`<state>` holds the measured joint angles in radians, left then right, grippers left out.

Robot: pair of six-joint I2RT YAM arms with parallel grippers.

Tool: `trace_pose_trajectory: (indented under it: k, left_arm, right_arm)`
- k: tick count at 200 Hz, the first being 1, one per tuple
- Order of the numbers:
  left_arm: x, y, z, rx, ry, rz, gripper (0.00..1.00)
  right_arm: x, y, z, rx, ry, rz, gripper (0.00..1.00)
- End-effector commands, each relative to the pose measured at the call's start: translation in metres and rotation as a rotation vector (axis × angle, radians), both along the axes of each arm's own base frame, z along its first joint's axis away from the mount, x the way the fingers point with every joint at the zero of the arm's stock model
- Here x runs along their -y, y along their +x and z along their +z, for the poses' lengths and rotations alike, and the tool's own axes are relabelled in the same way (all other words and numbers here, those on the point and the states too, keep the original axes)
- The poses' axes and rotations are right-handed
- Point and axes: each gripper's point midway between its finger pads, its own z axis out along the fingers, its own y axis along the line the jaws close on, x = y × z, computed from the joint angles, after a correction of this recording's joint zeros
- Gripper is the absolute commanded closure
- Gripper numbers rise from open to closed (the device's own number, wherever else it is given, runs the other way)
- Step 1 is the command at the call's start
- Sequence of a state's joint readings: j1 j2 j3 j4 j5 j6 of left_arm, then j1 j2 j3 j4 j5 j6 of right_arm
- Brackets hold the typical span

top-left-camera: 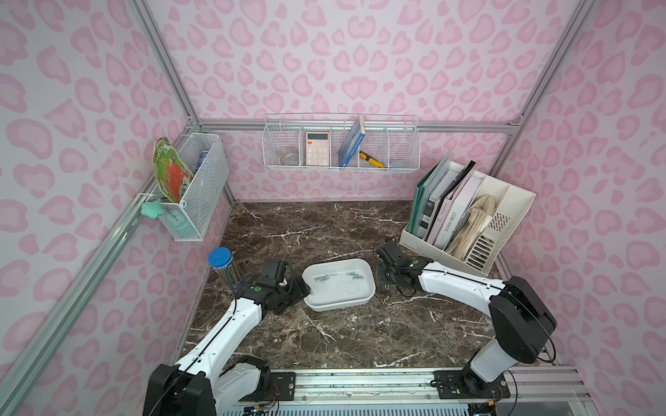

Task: Take out the screws from the storage box
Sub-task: Place the screw at the center of the board.

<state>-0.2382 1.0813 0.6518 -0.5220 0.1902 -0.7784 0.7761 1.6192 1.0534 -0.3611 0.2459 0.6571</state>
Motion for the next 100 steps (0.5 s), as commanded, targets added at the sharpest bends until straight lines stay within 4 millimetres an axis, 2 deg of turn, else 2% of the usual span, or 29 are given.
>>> trace_pose_trajectory:
  k: [1,19,41,77,82,100]
  left_arm:
    - [-0.002,-0.003,-0.002,-0.005,0.014,-0.006,0.15]
    - [-0.002,-0.003,-0.003,-0.011,0.014,-0.007,0.15]
    - [-0.002,-0.004,-0.003,-0.010,0.017,-0.008,0.15]
    - [-0.003,-0.005,-0.004,-0.013,0.023,-0.016,0.15]
    - [-0.003,-0.005,-0.004,-0.015,0.025,-0.018,0.15]
    - [-0.003,-0.006,-0.005,-0.021,0.030,-0.019,0.15]
  right_arm:
    - [-0.025,-0.003,0.023,0.033,0.029,0.077,0.79]
    - [-0.050,-0.006,0.031,0.054,0.008,0.161,0.78]
    - [-0.074,-0.010,0.018,0.033,-0.062,0.254,0.78]
    - [-0.091,-0.013,-0.019,-0.026,-0.174,0.373,0.77]
    - [-0.098,-0.008,-0.013,-0.010,-0.164,0.382,0.76]
    - [-0.099,-0.006,-0.023,-0.018,-0.203,0.410,0.72]
